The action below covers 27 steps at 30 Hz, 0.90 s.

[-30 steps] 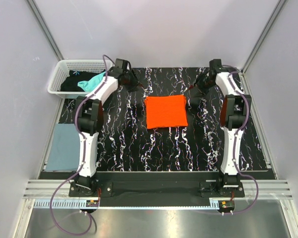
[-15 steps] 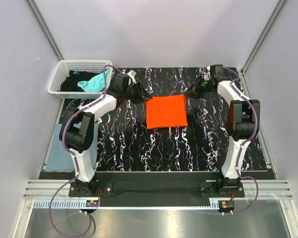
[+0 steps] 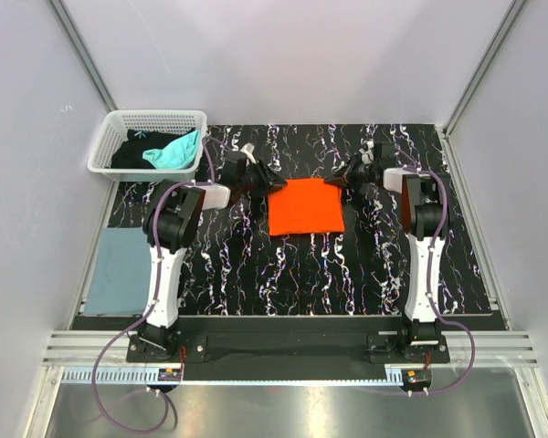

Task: Fold and stack the t-shirts
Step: Fold the tshirt

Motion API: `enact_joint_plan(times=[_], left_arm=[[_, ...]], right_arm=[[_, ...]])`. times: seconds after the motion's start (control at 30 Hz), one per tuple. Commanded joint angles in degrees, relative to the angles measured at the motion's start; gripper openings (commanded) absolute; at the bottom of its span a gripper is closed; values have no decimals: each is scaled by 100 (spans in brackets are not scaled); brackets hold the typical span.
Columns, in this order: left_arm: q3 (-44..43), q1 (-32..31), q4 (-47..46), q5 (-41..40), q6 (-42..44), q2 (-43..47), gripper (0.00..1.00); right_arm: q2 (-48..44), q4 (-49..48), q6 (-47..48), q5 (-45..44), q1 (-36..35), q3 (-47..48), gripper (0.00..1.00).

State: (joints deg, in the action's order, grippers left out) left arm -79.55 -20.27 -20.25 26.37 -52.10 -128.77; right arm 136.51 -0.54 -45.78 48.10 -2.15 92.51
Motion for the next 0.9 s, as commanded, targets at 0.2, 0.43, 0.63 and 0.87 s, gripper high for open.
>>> enact_joint_plan(times=[0.2, 0.43, 0.63, 0.87], left_arm=[[-1193, 296, 284, -63, -46, -877, 41], [-1275, 305, 1609, 167, 638, 234, 52], [-512, 296, 1964, 157, 991, 1529, 56], [781, 42, 1394, 597, 509, 2075, 49]], right_arm=[[613, -483, -318, 86, 363, 556, 14], [62, 1562, 516, -571, 619, 1311, 27], [-878, 2585, 922, -724, 558, 1403, 35], [-1768, 2541, 1036, -442, -363, 163, 37]])
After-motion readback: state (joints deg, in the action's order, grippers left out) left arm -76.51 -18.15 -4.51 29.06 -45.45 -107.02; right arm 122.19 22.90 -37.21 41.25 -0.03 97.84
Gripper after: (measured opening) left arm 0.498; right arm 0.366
